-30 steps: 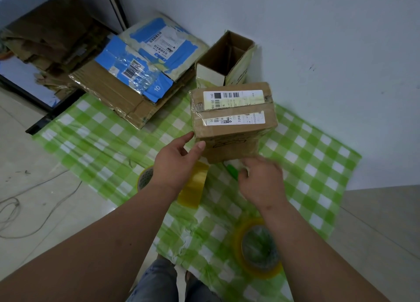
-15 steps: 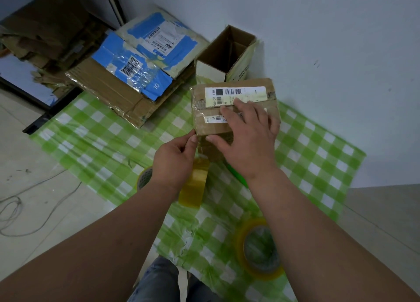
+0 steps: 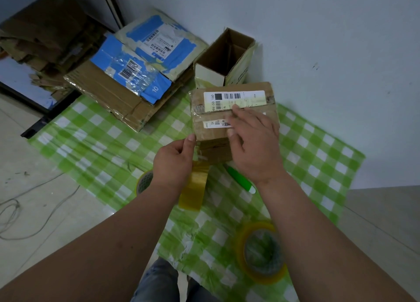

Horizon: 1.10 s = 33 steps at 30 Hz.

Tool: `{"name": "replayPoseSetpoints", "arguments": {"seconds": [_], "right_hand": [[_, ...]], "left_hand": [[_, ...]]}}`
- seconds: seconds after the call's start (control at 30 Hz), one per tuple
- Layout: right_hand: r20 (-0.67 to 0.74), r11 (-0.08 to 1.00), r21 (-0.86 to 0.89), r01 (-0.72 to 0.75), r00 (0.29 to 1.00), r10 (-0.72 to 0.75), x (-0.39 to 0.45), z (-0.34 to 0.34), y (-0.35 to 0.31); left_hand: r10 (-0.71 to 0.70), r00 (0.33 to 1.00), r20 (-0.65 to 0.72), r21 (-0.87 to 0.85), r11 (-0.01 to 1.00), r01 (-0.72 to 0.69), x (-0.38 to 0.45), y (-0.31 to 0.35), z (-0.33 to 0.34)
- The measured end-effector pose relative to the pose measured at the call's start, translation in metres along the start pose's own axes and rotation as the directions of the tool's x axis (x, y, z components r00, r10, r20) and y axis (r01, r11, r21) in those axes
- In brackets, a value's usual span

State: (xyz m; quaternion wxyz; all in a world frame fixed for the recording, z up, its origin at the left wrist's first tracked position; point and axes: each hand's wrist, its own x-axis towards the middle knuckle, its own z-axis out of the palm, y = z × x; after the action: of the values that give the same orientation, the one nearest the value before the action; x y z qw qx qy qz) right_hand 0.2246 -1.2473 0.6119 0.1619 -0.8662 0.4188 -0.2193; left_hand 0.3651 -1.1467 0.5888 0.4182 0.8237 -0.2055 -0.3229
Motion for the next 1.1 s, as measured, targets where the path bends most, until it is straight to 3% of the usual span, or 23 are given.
{"name": "replayPoseSetpoints", "arguments": {"seconds": [0.1, 0.17, 0.23, 0.3, 0.53, 0.7, 0.9, 1.0, 1.1], "right_hand": [[-0.147, 0.971, -0.016, -0.238, 0.961, 0.234, 0.003, -0.009, 0.010], [-0.083, 0.882, 0.031, -0.469, 0.879, 0.470, 0.006, -0.013, 0.020], [0.075, 0.788, 0.196, -0.583, 0.811, 0.581, 0.006, -0.015, 0.026], [0.138, 0.745, 0.308, -0.592, 0.802, 0.581, 0.004, -0.017, 0.024], [0.034, 0.727, 0.417, -0.546, 0.808, 0.588, -0.014, -0.027, 0.014], [0.276, 0.649, 0.486, -0.586, 0.807, 0.522, -0.031, -0.035, 0.018], [0.522, 0.694, 0.402, -0.597, 0.772, 0.362, -0.026, -0.050, 0.031], [0.480, 0.744, 0.349, -0.570, 0.790, 0.381, -0.025, -0.050, 0.032], [0.418, 0.844, 0.188, -0.503, 0.818, 0.394, -0.021, -0.051, 0.035]], "left_hand": [[-0.014, 0.999, 0.030, 0.002, 1.000, 0.014, -0.003, 0.000, -0.001], [-0.014, 0.999, 0.039, 0.004, 1.000, 0.014, -0.004, 0.001, -0.001], [-0.012, 0.998, 0.056, 0.016, 1.000, 0.011, -0.005, 0.002, -0.001], [-0.022, 0.998, 0.064, 0.004, 1.000, 0.022, -0.006, 0.004, -0.002], [-0.103, 0.993, 0.063, -0.166, 0.980, 0.112, -0.012, 0.006, -0.007], [-0.104, 0.992, 0.073, -0.170, 0.979, 0.115, -0.013, 0.008, -0.013], [-0.100, 0.991, 0.093, -0.134, 0.985, 0.112, -0.017, 0.014, -0.018], [-0.081, 0.994, 0.080, -0.080, 0.993, 0.088, -0.018, 0.016, -0.017], [-0.083, 0.994, 0.068, -0.039, 0.996, 0.085, -0.019, 0.015, -0.018]]}}
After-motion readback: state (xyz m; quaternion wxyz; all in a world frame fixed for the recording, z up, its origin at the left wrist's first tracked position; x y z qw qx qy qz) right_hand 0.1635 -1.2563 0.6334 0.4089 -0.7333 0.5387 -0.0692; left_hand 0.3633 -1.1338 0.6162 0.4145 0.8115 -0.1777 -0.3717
